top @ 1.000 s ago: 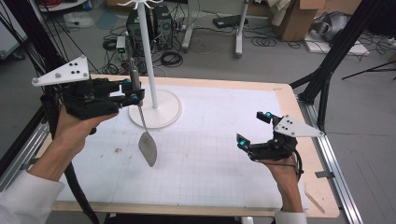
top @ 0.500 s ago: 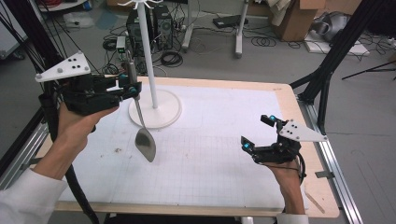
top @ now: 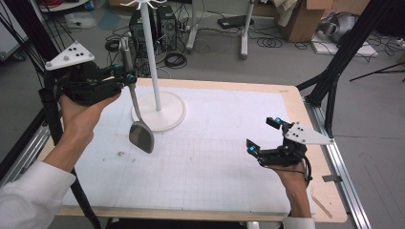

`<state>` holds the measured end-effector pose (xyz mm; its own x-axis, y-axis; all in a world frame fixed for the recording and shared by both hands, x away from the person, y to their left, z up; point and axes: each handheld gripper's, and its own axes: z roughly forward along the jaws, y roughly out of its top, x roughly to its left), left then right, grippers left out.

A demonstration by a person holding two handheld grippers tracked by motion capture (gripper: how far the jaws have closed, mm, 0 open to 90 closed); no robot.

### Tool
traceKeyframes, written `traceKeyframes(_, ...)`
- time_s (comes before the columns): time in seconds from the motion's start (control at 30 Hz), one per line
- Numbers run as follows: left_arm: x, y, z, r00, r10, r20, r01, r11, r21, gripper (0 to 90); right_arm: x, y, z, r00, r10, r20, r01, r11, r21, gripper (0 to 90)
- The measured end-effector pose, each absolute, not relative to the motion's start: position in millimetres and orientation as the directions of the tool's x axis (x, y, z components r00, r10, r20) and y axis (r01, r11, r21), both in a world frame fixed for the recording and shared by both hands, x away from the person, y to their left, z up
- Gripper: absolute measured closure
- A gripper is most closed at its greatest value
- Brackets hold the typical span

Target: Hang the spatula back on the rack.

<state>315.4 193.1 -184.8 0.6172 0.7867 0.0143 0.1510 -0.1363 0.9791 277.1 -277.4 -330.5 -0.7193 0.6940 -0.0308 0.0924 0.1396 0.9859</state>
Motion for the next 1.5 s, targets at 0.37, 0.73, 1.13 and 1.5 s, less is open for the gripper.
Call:
traceKeyframes(0.37, 332, 192, -176, 0.592, 0.804, 0.051, 0.150, -0.172, 0.974, 68.7, 281, -275, -333, -0.725, 0.688, -0.026, 0.100, 0.142, 0.985, 0.3)
traceKeyframes(0.73, 352, 187, -167, 0.553, 0.832, 0.049, 0.171, -0.171, 0.970, 68.7, 283, -274, -334, -0.732, 0.681, -0.025, 0.095, 0.138, 0.986, 0.3)
traceKeyframes(1.13, 377, 178, -164, 0.520, 0.853, 0.057, 0.193, -0.182, 0.964, 68.7, 279, -275, -333, -0.737, 0.676, -0.018, 0.092, 0.126, 0.988, 0.3)
traceKeyframes(1.5, 393, 177, -162, 0.492, 0.869, 0.060, 0.201, -0.180, 0.963, 68.7, 280, -278, -335, -0.730, 0.683, -0.019, 0.090, 0.124, 0.988, 0.3)
